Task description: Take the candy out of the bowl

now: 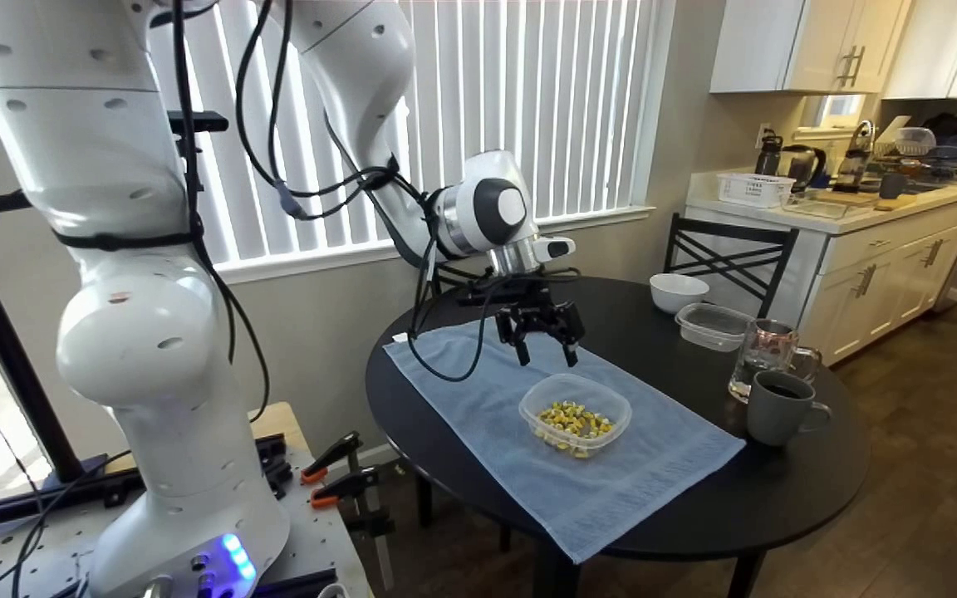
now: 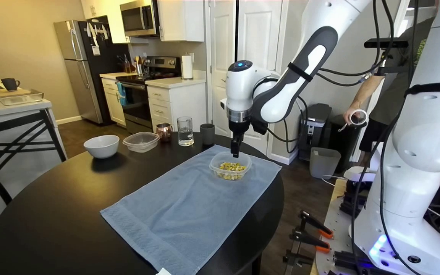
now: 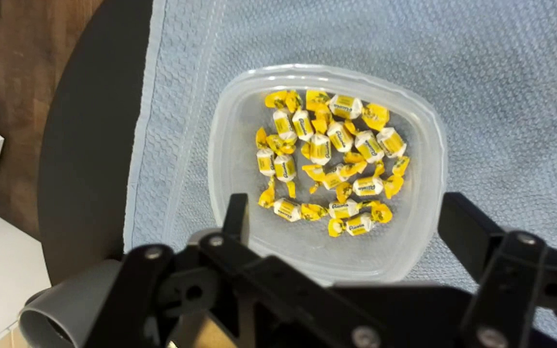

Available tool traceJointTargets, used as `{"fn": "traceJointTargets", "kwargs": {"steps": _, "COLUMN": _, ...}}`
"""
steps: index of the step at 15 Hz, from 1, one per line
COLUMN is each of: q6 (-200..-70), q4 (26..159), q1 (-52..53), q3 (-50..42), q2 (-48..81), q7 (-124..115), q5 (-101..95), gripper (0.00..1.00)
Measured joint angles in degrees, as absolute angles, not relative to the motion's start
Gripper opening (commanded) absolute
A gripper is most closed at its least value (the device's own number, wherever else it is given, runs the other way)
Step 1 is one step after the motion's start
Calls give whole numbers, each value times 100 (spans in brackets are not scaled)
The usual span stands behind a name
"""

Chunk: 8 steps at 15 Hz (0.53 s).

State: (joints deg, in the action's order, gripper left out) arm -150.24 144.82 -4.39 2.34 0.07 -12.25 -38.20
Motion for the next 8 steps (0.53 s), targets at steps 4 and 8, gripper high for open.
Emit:
{"fn": "traceJointTargets", "kwargs": {"steps": 4, "q6": -14865, "q4": 14084, "q1": -82, "q3": 234, "q2": 516, "q7": -2914, "q5": -5163, "gripper": 100}}
{"fn": "traceJointTargets", "kwargs": {"steps": 8, "q6": -14315, "q4": 13869, "q1": 180, "q3": 201, "q2": 907, "q7": -4421, "q5": -5881, "gripper": 100}}
